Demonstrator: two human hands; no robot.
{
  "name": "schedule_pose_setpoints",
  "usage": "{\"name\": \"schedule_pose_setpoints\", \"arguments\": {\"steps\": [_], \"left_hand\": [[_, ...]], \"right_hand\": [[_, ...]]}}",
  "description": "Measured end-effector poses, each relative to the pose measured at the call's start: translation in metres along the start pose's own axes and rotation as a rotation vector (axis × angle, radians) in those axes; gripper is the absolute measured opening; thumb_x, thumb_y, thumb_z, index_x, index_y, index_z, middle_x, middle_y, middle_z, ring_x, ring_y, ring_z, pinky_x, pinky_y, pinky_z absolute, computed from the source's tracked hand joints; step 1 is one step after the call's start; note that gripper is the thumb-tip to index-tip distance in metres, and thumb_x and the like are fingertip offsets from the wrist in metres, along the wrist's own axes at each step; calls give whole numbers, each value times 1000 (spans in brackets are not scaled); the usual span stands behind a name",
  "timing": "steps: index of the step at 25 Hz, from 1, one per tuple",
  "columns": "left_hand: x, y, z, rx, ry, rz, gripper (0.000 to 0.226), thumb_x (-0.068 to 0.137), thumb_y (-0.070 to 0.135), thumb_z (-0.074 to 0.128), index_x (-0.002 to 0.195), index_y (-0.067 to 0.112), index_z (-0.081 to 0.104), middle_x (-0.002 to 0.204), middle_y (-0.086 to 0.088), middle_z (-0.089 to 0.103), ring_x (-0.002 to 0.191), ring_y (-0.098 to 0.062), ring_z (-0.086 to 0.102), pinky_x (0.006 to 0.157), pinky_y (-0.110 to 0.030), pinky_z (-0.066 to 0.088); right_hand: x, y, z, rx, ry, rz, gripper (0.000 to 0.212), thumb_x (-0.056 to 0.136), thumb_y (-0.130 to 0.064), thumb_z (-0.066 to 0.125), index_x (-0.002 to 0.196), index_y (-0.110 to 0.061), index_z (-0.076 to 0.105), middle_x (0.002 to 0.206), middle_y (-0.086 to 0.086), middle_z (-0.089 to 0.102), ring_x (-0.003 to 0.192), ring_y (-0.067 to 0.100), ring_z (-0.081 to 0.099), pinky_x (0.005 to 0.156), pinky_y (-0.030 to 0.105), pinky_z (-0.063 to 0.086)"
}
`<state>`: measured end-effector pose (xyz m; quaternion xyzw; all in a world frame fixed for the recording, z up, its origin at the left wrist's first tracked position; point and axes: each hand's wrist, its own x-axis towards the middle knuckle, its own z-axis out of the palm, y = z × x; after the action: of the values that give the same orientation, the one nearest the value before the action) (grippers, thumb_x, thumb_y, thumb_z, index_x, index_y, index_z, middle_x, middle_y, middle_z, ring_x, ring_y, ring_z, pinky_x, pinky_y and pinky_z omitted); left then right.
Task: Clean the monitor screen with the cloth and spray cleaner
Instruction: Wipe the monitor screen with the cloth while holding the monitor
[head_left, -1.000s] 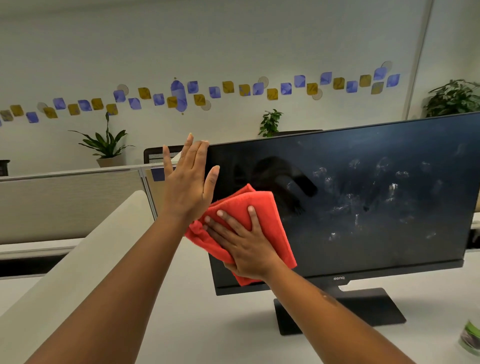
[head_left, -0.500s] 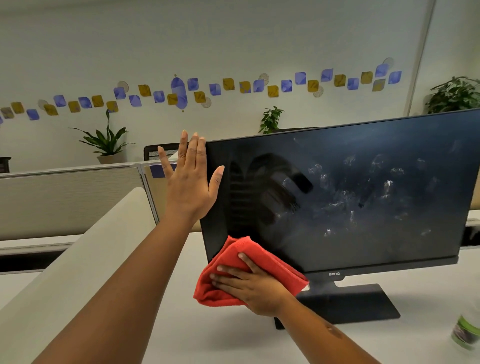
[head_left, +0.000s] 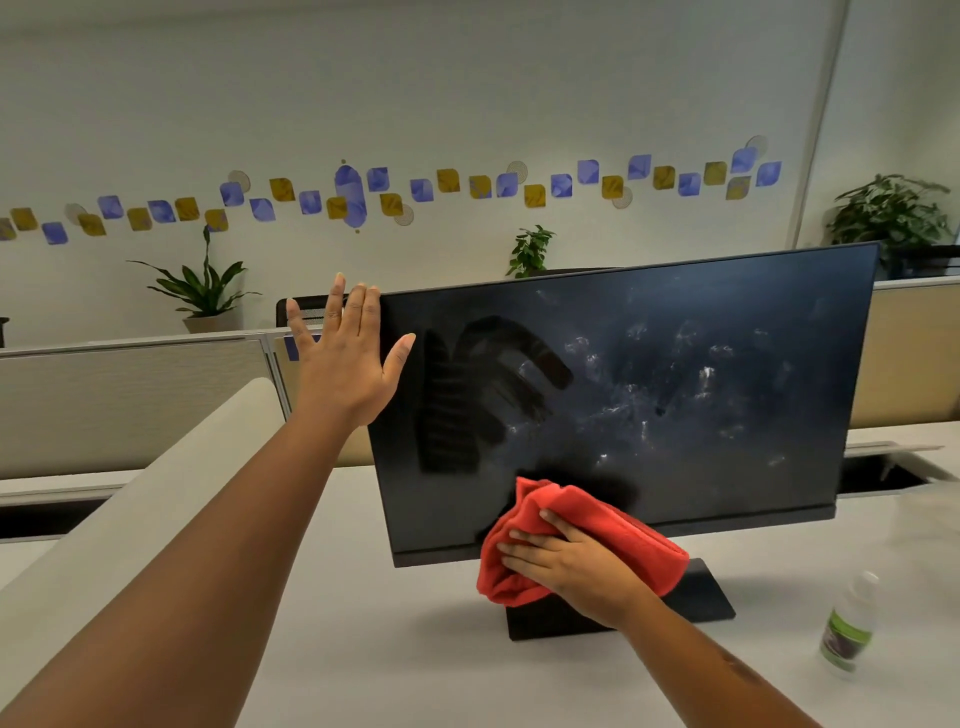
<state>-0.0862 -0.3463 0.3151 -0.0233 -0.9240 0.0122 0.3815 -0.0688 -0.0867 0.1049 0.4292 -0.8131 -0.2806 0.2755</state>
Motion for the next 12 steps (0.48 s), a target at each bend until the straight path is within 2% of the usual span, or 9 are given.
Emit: {"name": "schedule_pose_setpoints", "arguments": {"steps": [2,3,4,5,6,8,10,12], "left_hand": [[1,2,-4,3,-22,-2,73,86,57,10,145,14,10,156,-6,11,144,-20,-5,109,-53,-15],[1,4,-6,3,-28,-4,70,88,55,13,145,13,11,156,-6,12,144,-20,-5,109,-54,-14],[2,4,-8,1,-31,-8,67,90,53,16,144,13,12,155,-6,13,144,-20,-4,110,-55,-12],[3,5,-9,-6,-30,-16,65,92,51,18,144,12,14,155,-7,15,144,-20,-2,110,-56,-11],[5,6,-10,-12,-27,-23,64,93,50,19,144,12,16,155,-7,17,144,-20,0,110,-56,-10],[7,10,-11,-14,-14,-12,61,93,47,21,143,11,18,153,-8,21,144,-22,5,111,-56,-6],[7,15,-9,-28,0,31,58,94,43,24,143,12,19,153,-8,22,143,-22,10,112,-54,-3],[7,22,-5,-86,2,40,56,95,40,24,144,15,15,154,-6,18,144,-20,7,114,-50,-4]], "right_hand": [[-24,12,-2,28,16,53,68,58,-39,83,121,-31,59,126,-14,60,120,6,53,111,50,3],[-33,16,-4,44,29,83,67,55,-38,85,117,-31,62,122,-15,62,116,5,55,110,49,0],[-38,19,-8,60,55,122,66,52,-37,87,114,-31,64,119,-15,64,114,4,57,112,44,4],[-39,21,-13,78,101,174,66,51,-34,88,113,-30,65,118,-15,65,113,4,57,115,39,14],[-36,23,-20,106,175,246,68,52,-30,89,115,-28,64,119,-12,64,115,6,56,111,36,27],[-20,33,-39,209,389,442,68,59,-16,87,121,-17,60,126,-1,61,123,15,48,102,40,39],[7,51,-62,325,614,620,62,68,-2,78,125,-8,54,130,9,56,127,24,41,101,49,38],[40,71,-87,394,780,735,57,79,1,66,131,-11,47,136,13,50,131,29,34,105,55,29]]}}
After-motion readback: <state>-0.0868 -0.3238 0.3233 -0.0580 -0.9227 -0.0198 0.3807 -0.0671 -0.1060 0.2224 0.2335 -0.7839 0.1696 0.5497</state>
